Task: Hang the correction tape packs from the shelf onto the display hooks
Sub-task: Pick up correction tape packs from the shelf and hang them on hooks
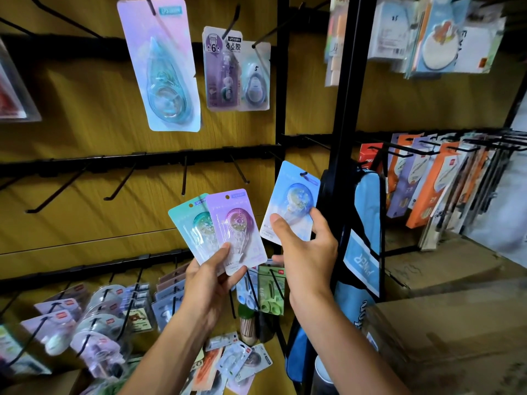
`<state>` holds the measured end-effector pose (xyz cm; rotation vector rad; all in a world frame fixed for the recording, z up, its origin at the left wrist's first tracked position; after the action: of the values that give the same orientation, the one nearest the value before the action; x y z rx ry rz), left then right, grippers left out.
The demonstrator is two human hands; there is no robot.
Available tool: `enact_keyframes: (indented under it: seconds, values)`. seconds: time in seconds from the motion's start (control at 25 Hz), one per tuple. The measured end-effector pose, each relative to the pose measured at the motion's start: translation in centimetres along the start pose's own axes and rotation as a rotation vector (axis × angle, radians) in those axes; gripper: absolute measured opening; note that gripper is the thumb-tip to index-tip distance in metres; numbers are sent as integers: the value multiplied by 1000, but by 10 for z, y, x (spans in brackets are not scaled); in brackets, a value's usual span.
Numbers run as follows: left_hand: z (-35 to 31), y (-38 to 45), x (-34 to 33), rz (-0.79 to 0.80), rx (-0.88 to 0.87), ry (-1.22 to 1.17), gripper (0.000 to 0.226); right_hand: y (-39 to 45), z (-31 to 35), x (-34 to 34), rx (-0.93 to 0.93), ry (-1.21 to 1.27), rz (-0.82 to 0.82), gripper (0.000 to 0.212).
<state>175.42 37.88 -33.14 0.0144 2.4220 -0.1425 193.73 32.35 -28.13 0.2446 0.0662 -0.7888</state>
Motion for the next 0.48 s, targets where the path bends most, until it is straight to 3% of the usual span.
enact_keyframes:
  seconds: [0.48]
  values:
    - [-25, 20, 31, -56, -43, 29, 26, 142, -15, -101, -80, -269, 105, 76]
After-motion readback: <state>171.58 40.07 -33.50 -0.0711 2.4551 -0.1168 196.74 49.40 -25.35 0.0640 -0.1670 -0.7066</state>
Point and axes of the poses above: each hand's wrist, its own y-axis towards the middle knuckle, its own x-axis out of the back of the hand, z = x × y, the point moved 8 cm from there along y, towards the middle knuckle, and after that the axes turned 4 degrees about -y, right-handed, at the moved point
